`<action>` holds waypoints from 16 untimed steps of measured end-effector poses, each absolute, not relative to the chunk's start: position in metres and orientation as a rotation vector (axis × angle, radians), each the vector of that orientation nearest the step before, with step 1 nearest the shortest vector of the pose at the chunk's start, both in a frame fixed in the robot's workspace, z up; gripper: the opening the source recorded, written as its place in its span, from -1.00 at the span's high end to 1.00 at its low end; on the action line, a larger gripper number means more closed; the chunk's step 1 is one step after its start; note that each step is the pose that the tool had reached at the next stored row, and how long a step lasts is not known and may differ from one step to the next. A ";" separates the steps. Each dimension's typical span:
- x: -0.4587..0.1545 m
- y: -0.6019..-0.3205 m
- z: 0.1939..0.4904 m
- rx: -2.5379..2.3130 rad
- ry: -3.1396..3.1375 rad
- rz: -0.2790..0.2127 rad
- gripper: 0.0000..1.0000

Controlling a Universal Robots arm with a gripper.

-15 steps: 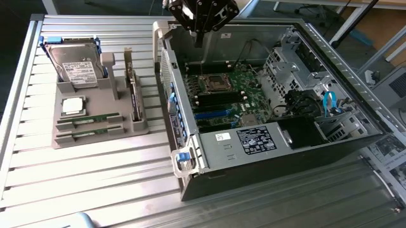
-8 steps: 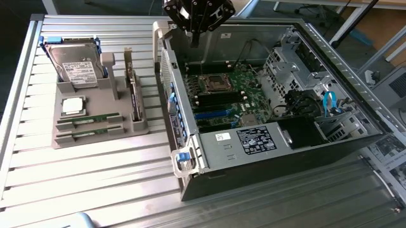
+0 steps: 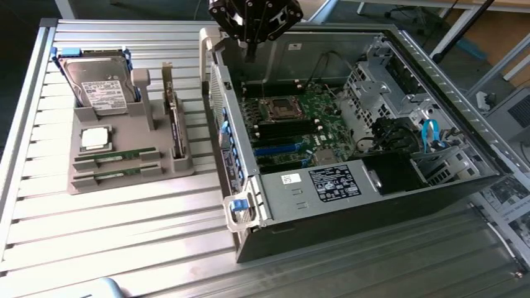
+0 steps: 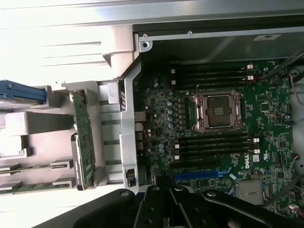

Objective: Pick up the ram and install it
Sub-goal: 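Reach for the ram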

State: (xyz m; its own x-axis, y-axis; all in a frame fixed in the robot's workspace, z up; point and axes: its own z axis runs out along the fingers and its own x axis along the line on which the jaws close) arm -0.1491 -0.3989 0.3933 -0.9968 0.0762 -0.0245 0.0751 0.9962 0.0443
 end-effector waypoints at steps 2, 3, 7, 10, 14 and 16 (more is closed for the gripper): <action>-0.150 -0.399 0.393 0.118 3.113 0.068 0.79; -0.151 -0.399 0.393 0.118 3.112 0.068 0.79; -0.153 -0.399 0.393 0.118 3.112 0.068 0.79; -0.155 -0.399 0.393 0.118 3.113 0.068 0.79; -0.159 -0.399 0.393 0.118 3.113 0.068 0.79; -0.160 -0.399 0.393 0.118 3.112 0.068 0.79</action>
